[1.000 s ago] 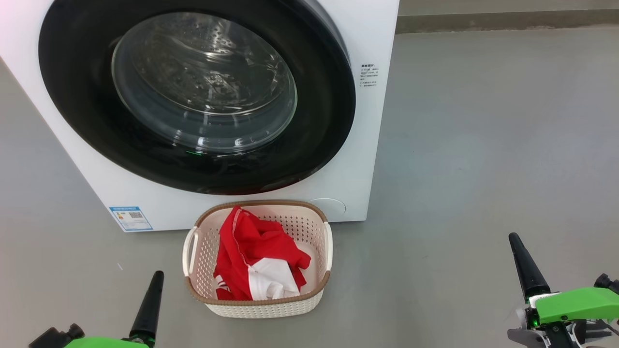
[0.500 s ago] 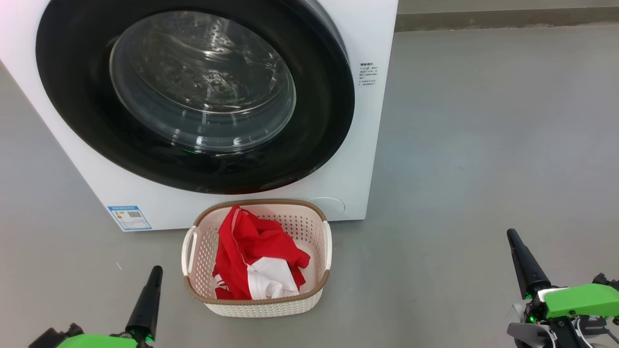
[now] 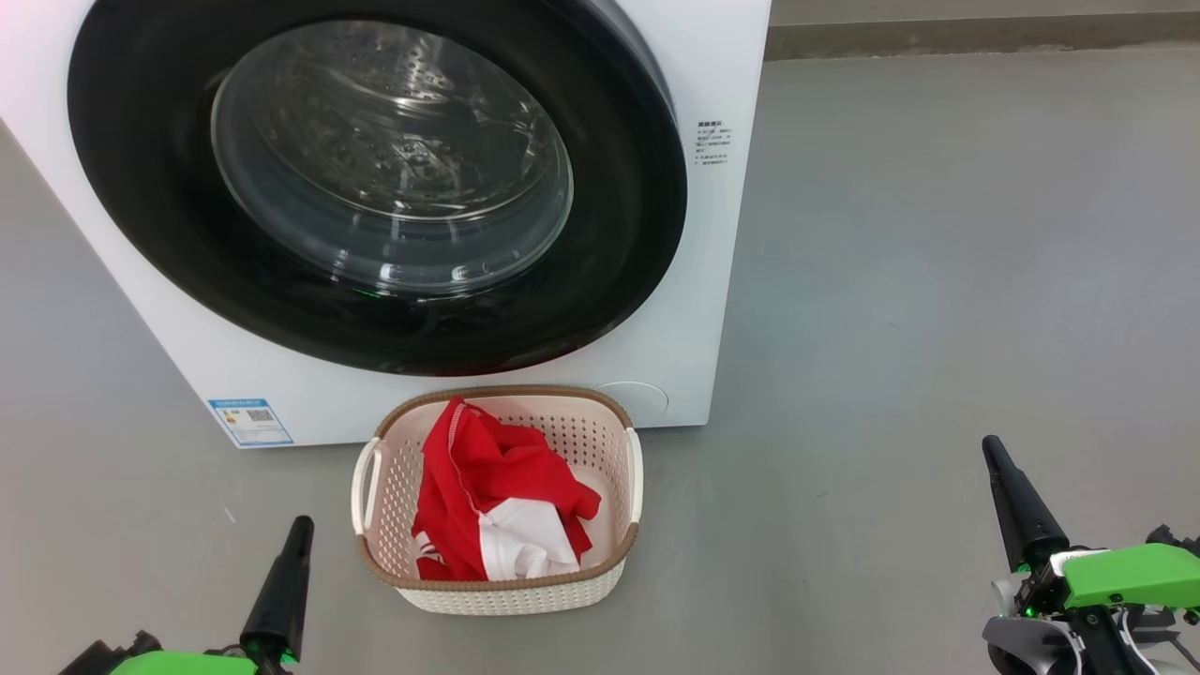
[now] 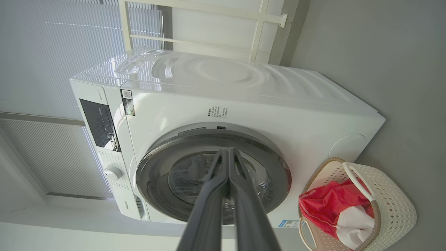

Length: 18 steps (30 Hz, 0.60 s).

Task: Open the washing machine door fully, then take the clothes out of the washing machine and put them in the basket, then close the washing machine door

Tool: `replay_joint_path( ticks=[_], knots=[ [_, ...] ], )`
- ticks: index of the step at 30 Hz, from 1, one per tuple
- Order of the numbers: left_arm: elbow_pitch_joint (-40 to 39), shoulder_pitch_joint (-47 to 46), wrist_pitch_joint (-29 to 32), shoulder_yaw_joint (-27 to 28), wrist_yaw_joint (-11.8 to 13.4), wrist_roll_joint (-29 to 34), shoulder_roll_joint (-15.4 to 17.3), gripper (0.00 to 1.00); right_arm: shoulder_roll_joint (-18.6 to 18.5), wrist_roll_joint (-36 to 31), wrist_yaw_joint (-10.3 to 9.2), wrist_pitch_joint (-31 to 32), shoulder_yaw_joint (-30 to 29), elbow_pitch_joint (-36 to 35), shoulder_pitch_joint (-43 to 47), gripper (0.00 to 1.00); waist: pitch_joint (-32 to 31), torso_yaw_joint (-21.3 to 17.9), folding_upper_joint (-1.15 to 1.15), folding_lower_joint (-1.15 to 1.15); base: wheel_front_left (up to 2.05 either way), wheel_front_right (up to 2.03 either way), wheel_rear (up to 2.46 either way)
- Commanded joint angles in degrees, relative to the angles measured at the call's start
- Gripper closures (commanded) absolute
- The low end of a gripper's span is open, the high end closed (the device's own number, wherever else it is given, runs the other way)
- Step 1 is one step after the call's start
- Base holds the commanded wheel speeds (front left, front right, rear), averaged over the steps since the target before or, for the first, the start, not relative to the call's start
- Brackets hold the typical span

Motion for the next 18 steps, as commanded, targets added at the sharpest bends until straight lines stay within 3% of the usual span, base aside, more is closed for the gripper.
replay_joint_path(
  ticks=[1,18],
  knots=[
    [-1.15,-2.42,0.20,2.08,-0.51,-0.38,0.86,1.00,-0.93,0.39,-0.03,0.34,0.86,-1.43,-2.45,1.00,0.00,0.00,0.00,0.00,0.00,0.00,0.00],
    [-1.15,-2.42,0.19,2.07,-0.51,-0.38,0.86,1.00,-0.93,0.39,-0.03,0.34,0.86,-1.43,-2.45,1.00,0.00,0.00,0.00,0.00,0.00,0.00,0.00]
  ],
)
